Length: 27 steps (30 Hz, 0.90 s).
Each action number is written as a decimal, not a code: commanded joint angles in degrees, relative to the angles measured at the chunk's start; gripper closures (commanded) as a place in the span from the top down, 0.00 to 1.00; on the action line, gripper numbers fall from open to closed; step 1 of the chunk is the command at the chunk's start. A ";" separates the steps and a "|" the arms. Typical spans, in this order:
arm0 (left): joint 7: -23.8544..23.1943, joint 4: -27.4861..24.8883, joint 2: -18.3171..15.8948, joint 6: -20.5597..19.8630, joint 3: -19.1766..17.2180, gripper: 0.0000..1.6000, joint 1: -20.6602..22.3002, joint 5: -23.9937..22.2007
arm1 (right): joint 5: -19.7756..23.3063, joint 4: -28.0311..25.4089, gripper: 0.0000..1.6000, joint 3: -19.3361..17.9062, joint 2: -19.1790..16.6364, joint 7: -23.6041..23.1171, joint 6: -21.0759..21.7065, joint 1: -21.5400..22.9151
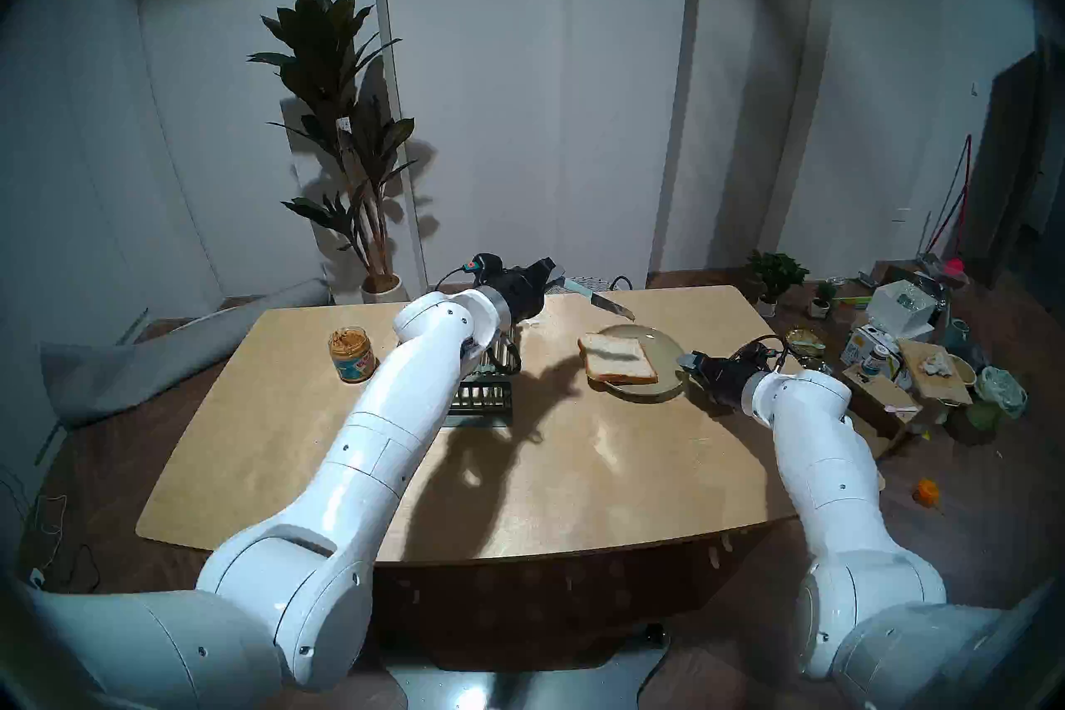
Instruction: Spread peanut butter over the slice of bread with the knife
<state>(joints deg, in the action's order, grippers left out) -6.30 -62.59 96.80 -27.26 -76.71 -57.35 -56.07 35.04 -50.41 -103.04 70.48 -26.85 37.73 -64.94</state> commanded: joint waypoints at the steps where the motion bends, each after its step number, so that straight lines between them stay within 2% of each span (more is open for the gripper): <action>1: -0.90 0.16 0.48 0.37 0.40 0.00 1.84 0.08 | 0.19 -0.41 0.64 0.07 0.77 0.34 -0.08 0.59; 2: -0.92 0.32 0.44 0.42 0.44 0.00 1.84 0.09 | 0.20 -0.53 0.57 0.09 0.85 0.44 -0.05 0.55; 17: -0.59 2.99 0.65 1.05 0.92 0.00 2.17 0.01 | 0.38 -1.15 0.37 0.20 1.44 1.39 -0.08 0.20; 21: 0.50 4.01 1.11 1.48 0.89 0.00 2.57 0.05 | 0.40 -1.45 0.18 0.19 1.49 1.54 -0.02 0.03; 22: 1.00 4.19 1.28 1.59 0.85 0.00 2.65 0.07 | 0.41 -1.50 0.02 0.18 1.49 1.55 0.00 0.00; 27: 4.26 5.72 2.70 2.54 0.85 0.00 3.60 0.42 | 0.44 -1.74 0.00 0.17 1.46 1.59 0.05 -0.26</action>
<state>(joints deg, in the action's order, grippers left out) -4.61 -57.35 97.38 -25.98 -75.66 -56.72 -56.11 35.30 -50.73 -102.70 72.04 -25.07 37.64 -65.11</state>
